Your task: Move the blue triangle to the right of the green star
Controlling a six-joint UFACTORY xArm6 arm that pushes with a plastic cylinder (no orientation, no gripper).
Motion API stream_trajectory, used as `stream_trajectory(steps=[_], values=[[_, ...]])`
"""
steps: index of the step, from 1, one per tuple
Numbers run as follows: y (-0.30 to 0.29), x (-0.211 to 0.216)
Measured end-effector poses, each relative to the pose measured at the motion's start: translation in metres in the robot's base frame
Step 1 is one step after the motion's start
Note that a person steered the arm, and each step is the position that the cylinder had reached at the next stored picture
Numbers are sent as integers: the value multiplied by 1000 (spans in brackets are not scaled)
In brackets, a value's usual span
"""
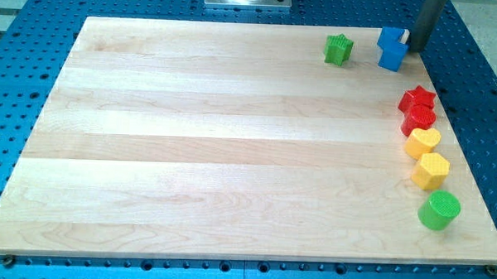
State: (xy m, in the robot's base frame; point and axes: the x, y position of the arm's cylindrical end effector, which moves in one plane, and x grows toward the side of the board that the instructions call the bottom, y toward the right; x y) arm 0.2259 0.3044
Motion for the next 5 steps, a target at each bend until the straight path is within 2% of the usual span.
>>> stream_trajectory(steps=[1, 2, 3, 4, 5], values=[[-29, -6], [-60, 5], [-53, -9], [-72, -4], [-85, 32]])
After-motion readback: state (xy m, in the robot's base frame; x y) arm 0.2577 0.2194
